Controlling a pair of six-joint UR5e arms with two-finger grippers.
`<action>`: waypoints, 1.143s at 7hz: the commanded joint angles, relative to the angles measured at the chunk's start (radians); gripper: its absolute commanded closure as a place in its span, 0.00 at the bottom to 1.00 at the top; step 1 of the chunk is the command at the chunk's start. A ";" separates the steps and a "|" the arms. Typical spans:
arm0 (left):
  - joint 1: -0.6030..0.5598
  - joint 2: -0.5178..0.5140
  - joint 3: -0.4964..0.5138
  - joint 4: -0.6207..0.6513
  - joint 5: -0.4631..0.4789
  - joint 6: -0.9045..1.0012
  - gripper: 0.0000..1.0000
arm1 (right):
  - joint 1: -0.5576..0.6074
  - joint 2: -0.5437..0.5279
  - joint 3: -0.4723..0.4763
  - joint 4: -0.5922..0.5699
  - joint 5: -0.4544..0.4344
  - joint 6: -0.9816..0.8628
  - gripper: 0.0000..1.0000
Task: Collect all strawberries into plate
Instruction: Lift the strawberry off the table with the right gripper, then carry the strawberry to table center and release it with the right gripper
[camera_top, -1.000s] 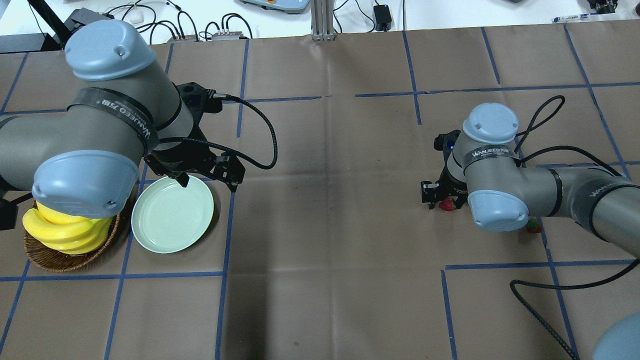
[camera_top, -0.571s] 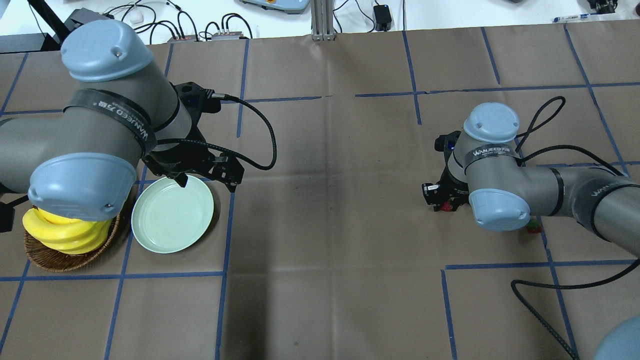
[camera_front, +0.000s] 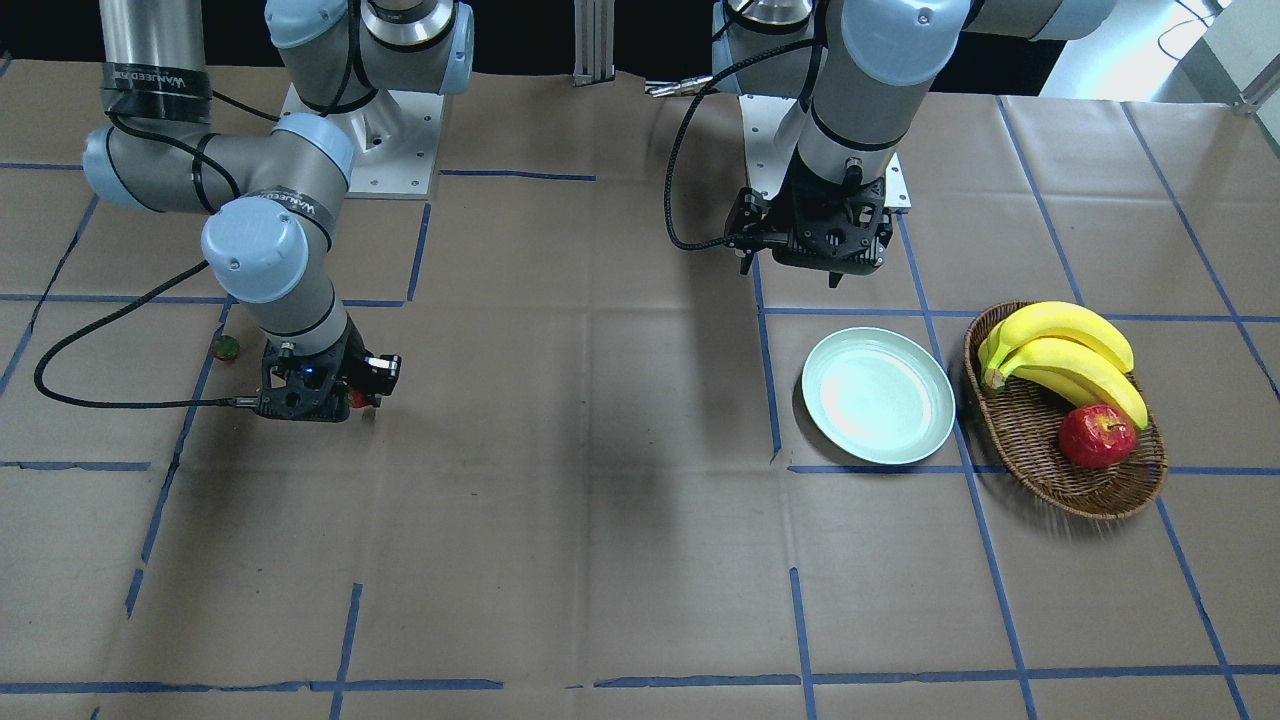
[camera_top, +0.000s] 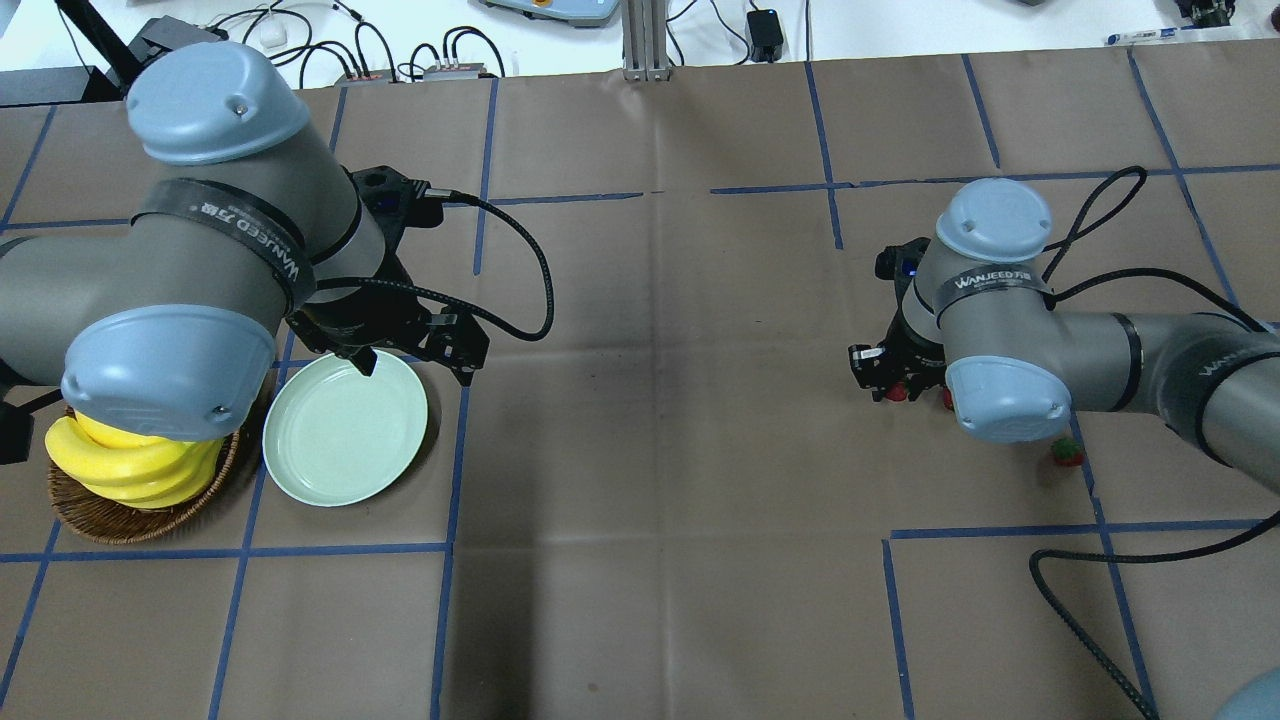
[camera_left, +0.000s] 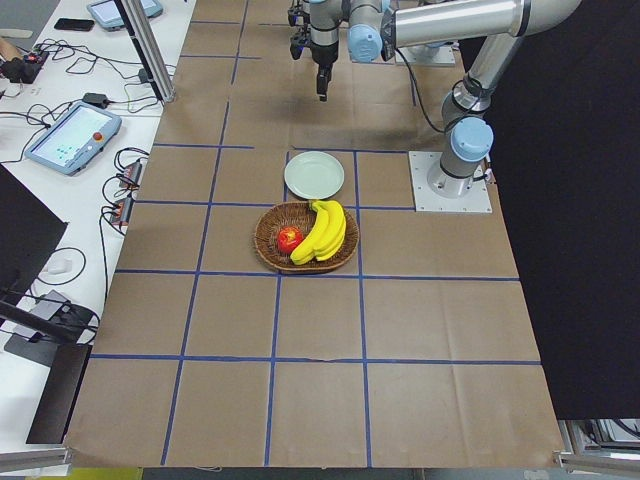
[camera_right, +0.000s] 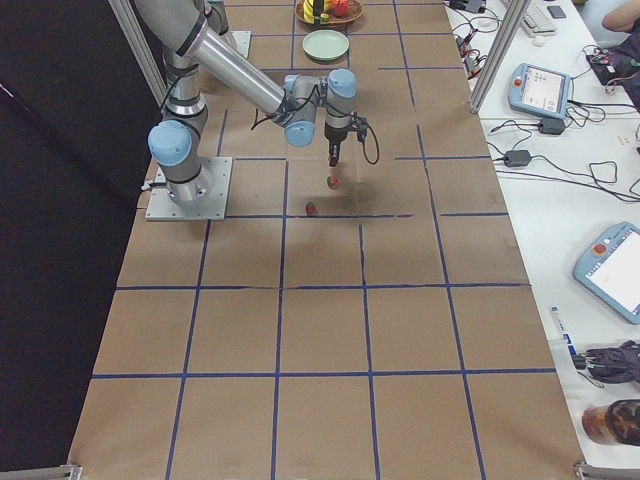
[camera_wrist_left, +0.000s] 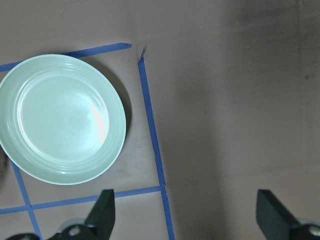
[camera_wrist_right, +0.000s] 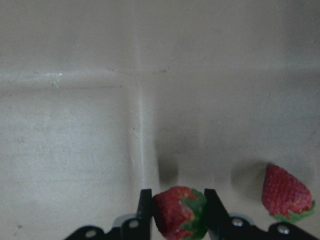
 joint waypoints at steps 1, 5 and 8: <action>0.000 0.000 -0.001 -0.001 0.001 0.000 0.00 | 0.052 -0.016 -0.183 0.201 0.028 0.037 0.91; 0.000 -0.014 -0.002 -0.001 0.001 -0.003 0.00 | 0.371 0.165 -0.383 0.229 0.117 0.469 0.91; 0.000 -0.017 -0.002 0.001 0.001 -0.003 0.00 | 0.433 0.285 -0.420 0.132 0.173 0.544 0.90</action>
